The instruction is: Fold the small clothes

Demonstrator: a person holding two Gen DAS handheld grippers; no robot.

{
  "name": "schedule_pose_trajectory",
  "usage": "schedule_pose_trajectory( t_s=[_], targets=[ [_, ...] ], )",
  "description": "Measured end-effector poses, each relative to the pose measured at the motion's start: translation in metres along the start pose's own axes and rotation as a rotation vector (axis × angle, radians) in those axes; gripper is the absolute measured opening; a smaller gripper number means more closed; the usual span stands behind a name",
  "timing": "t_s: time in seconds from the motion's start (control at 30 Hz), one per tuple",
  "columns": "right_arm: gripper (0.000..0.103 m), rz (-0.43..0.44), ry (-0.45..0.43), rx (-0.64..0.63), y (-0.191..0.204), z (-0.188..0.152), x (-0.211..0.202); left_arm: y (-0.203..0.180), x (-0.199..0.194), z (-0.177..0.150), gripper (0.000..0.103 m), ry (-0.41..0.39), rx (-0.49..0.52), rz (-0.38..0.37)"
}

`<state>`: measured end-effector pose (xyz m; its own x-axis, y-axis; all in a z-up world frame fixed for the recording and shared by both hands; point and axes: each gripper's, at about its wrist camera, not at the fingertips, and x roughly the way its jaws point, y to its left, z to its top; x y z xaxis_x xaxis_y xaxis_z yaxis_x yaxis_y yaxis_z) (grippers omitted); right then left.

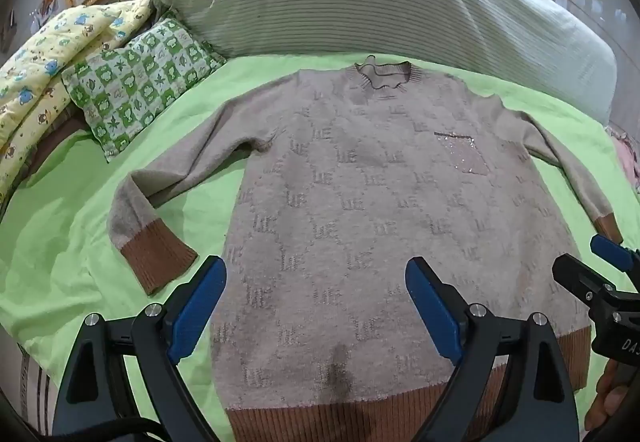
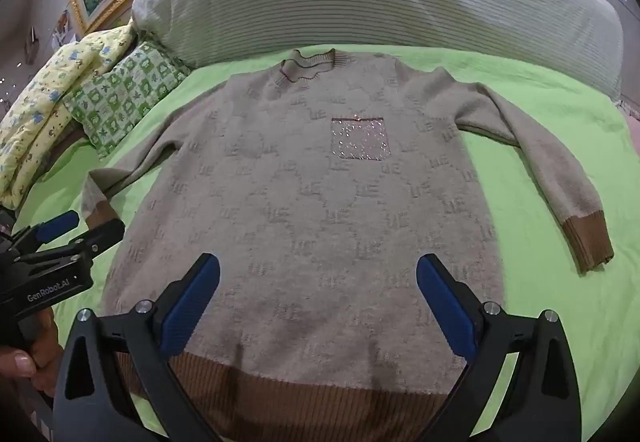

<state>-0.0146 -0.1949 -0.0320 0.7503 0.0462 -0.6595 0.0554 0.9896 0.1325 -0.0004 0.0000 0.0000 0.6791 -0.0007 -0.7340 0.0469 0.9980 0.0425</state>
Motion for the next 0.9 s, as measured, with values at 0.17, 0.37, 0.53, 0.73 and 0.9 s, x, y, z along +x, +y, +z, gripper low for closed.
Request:
schedule_pose_trajectory(
  t_s=[0.17,0.37,0.53,0.73,0.9],
  targets=[
    [0.099,0.01,-0.009,-0.01,0.007,0.004,-0.002,0.002,0.0,-0.002,0.092,0.0,-0.001,0.005],
    [0.099,0.013,-0.011,-0.015,0.01,0.007,-0.002,0.002,0.001,-0.003,0.092,-0.005,-0.008,0.01],
    [0.099,0.016,-0.006,-0.016,0.011,0.008,-0.001,0.008,0.002,0.002,0.092,-0.007,-0.011,0.012],
    [0.099,0.014,-0.005,-0.015,0.011,0.007,-0.001,0.005,0.003,0.004,0.092,0.009,-0.02,0.01],
    [0.099,0.013,-0.002,-0.009,0.011,0.007,0.0,0.005,0.004,0.004,0.092,0.018,-0.018,0.011]
  ],
)
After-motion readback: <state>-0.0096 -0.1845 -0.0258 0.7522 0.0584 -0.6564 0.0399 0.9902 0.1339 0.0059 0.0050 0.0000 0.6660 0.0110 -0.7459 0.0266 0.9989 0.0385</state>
